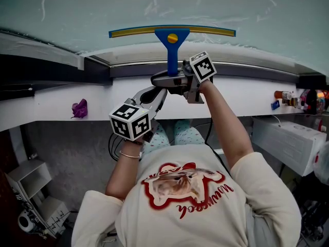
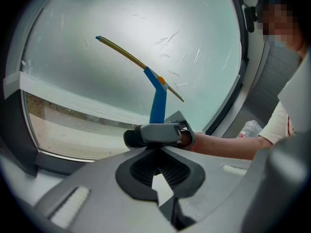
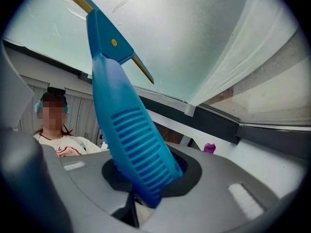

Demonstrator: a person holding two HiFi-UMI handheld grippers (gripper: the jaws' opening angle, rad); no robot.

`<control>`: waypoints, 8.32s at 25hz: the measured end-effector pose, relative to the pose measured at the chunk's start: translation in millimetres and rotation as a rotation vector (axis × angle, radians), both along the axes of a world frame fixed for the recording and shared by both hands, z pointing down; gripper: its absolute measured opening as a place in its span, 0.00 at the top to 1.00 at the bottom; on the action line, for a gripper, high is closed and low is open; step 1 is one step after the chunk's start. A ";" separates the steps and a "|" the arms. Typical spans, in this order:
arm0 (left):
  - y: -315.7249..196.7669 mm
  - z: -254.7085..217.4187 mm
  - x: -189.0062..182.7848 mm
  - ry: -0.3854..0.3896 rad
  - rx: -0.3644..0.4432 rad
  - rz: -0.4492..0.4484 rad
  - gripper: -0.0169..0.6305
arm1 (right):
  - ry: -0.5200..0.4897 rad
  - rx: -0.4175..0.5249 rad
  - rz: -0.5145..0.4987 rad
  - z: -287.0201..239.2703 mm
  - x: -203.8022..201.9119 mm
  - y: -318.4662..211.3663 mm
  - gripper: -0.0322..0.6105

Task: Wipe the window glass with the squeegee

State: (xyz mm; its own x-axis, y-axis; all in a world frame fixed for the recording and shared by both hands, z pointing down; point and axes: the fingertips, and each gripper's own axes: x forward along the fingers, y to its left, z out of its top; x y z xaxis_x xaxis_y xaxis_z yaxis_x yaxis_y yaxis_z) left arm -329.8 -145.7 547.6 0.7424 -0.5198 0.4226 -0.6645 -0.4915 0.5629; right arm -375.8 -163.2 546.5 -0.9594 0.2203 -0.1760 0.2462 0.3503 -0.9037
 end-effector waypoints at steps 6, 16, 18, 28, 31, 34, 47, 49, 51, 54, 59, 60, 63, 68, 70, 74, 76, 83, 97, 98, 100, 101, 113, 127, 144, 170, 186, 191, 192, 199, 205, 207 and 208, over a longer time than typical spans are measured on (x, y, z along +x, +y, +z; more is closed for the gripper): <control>1.4 8.2 0.1 -0.004 -0.017 0.002 0.97 | 0.001 -0.019 0.001 8.5 0.0 1.4 0.81; 5.4 24.6 1.6 -0.003 -0.048 0.013 0.97 | 0.005 -0.056 -0.001 24.4 0.9 5.6 0.81; 5.8 27.6 1.8 -0.004 -0.053 0.015 0.97 | 0.012 -0.061 0.001 29.2 1.5 5.7 0.81; 6.1 40.2 3.8 -0.012 -0.078 0.029 0.97 | 0.030 -0.067 -0.003 42.7 3.4 5.8 0.81; 7.1 43.4 4.9 -0.014 -0.087 0.033 0.97 | 0.035 -0.074 -0.005 45.9 4.2 6.8 0.81; 7.6 46.0 4.6 -0.015 -0.092 0.032 0.97 | 0.009 -0.077 -0.011 42.5 2.4 8.2 0.81; 9.4 58.8 3.8 -0.018 -0.118 0.028 0.97 | 0.015 -0.106 -0.003 61.2 3.3 9.3 0.81; 9.6 60.7 3.9 -0.017 -0.122 0.027 0.97 | 0.017 -0.108 -0.004 63.2 3.4 9.6 0.81; 10.0 63.1 4.2 -0.018 -0.127 0.027 0.97 | 0.020 -0.111 -0.004 65.8 3.7 9.9 0.81; 10.4 65.9 4.8 -0.014 -0.131 0.027 0.97 | 0.014 -0.119 -0.006 67.4 4.1 10.4 0.81; 11.6 70.0 4.9 -0.011 -0.139 0.021 0.97 | 0.016 -0.127 -0.005 71.9 4.3 11.6 0.81; 12.0 71.1 5.3 -0.012 -0.142 0.023 0.97 | 0.019 -0.131 -0.005 73.2 4.8 12.0 0.81; 12.6 75.1 6.7 -0.015 -0.150 0.024 0.97 | 0.025 -0.140 -0.008 76.6 5.7 12.9 0.81; 12.5 79.5 7.1 -0.010 -0.154 0.017 0.97 | 0.026 -0.147 -0.007 81.1 6.1 12.9 0.81; 12.4 80.7 6.9 -0.006 -0.157 0.014 0.97 | 0.012 -0.140 -0.010 79.4 5.2 13.1 0.81; 13.2 83.6 6.7 -0.010 -0.163 0.018 0.97 | 0.019 -0.149 -0.008 85.0 5.4 13.7 0.81; 14.0 85.1 6.6 -0.012 -0.167 0.022 0.97 | 0.014 -0.155 -0.010 85.9 5.2 14.5 0.81; 15.6 90.3 6.9 -0.023 -0.177 0.026 0.97 | 0.011 -0.176 -0.009 93.1 6.1 15.7 0.81; 33.8 79.9 5.9 -0.112 -0.142 0.051 0.97 | 0.031 -0.012 0.021 71.9 5.4 35.0 0.93; 36.9 75.3 6.0 -0.110 -0.131 0.055 0.97 | 0.035 0.020 0.019 66.7 5.3 38.8 0.93; 38.6 63.2 4.8 -0.099 -0.096 0.052 0.97 | 0.020 0.043 0.028 54.5 4.7 40.8 0.93; 37.8 56.8 4.1 -0.097 -0.075 0.046 0.97 | 0.002 0.036 0.041 47.7 4.4 39.5 0.93; 52.3 -61.6 -7.4 -0.095 0.229 -0.032 0.97 | -0.029 0.329 0.001 -75.5 -8.7 59.6 0.93; 21.5 -248.2 -96.8 0.028 0.637 0.157 0.97 | -0.197 0.615 0.171 -272.5 -92.3 27.8 0.93; -17.7 -461.9 -126.8 0.094 1.048 0.127 0.97 | -0.026 0.900 -0.002 -472.6 -126.1 -7.1 0.93; -64.7 -536.4 -147.3 -0.026 1.150 0.088 0.97 | -0.234 0.790 0.109 -560.1 -144.1 -55.1 0.93; -69.7 -510.5 -150.6 -0.034 1.117 0.011 0.97 | -0.258 0.763 0.122 -533.5 -146.0 -61.6 0.93; -72.8 -500.8 -151.0 -0.035 1.107 -0.010 0.97 | -0.260 0.770 0.119 -526.0 -146.9 -61.2 0.93; -72.2 -495.0 -150.4 -0.038 1.099 -0.009 0.97 | -0.257 0.772 0.117 -520.4 -146.7 -60.1 0.93; -74.9 -465.9 -147.8 -0.019 1.060 -0.024 0.97 | -0.243 0.782 0.122 -491.0 -144.0 -63.1 0.93; -73.1 -459.6 -148.8 -0.025 1.050 -0.046 0.97 | -0.243 0.775 0.115 -484.0 -145.3 -61.9 0.93; -71.5 -456.0 -149.4 -0.030 1.037 -0.051 0.97 | -0.246 0.770 0.115 -480.4 -146.1 -60.6 0.93; -70.8 -451.9 -150.2 -0.033 1.034 -0.053 0.97 | -0.250 0.769 0.116 -476.5 -146.9 -59.7 0.93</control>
State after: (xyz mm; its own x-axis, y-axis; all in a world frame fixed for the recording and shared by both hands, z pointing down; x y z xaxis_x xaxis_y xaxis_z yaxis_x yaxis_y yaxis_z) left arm -479.9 -216.5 95.7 0.7041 -0.6721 -0.2291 -0.7068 -0.6942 -0.1358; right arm -522.7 -222.9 70.0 -0.9360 0.2680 -0.2281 0.3325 0.8858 -0.3236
